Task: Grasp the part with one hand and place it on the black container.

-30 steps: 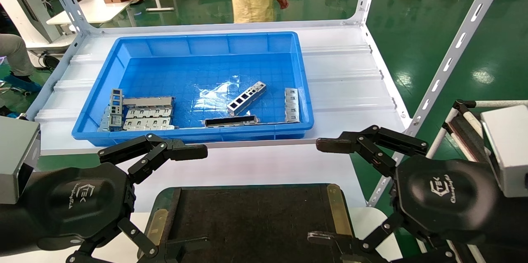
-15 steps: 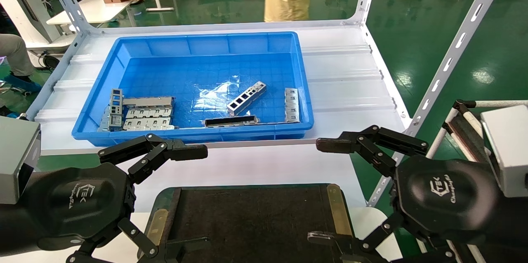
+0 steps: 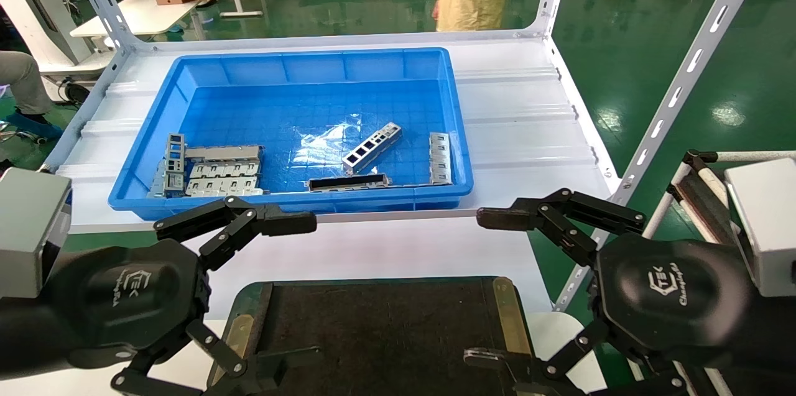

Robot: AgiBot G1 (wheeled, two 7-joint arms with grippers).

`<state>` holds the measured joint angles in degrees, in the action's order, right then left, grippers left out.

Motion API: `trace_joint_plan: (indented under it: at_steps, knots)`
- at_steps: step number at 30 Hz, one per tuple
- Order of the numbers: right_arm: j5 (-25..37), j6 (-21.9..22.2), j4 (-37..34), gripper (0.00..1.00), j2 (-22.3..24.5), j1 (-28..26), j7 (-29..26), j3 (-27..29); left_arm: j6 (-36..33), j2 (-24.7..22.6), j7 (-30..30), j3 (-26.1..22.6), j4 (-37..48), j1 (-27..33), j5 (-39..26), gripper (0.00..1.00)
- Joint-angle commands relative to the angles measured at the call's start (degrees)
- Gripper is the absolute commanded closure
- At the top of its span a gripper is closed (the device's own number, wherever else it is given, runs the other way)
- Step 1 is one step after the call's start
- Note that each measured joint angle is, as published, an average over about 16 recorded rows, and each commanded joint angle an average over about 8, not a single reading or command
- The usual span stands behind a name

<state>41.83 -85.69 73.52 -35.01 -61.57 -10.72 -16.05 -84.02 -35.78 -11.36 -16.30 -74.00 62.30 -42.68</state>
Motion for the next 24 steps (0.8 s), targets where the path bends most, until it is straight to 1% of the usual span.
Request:
trace_joint_plan:
  at_steps: [1,8,13,18,24]
  knots:
    - [0.0,0.0,0.0,0.00,0.0,0.0,0.0,0.0,0.5,-0.2,-0.2,-0.1,-0.2,0.3,-0.2,0.00]
    - [0.0,0.0,0.0,0.00,0.0,0.0,0.0,0.0,3.0,-1.2,-0.9,-0.6,-0.2,1.5,-2.1,0.00]
    - [0.0,0.0,0.0,0.00,0.0,0.0,0.0,-0.1,5.3,-2.7,-0.6,-1.3,1.4,3.1,-4.6,0.00]
    - [-0.1,0.0,0.0,0.00,0.0,0.0,0.0,-0.1,7.5,-5.4,0.7,-2.5,5.1,5.8,-8.0,0.00]
    - [-0.1,0.0,0.0,0.00,0.0,0.0,0.1,-0.1,10.4,-9.8,3.1,-4.5,12.4,10.4,-13.1,0.00]
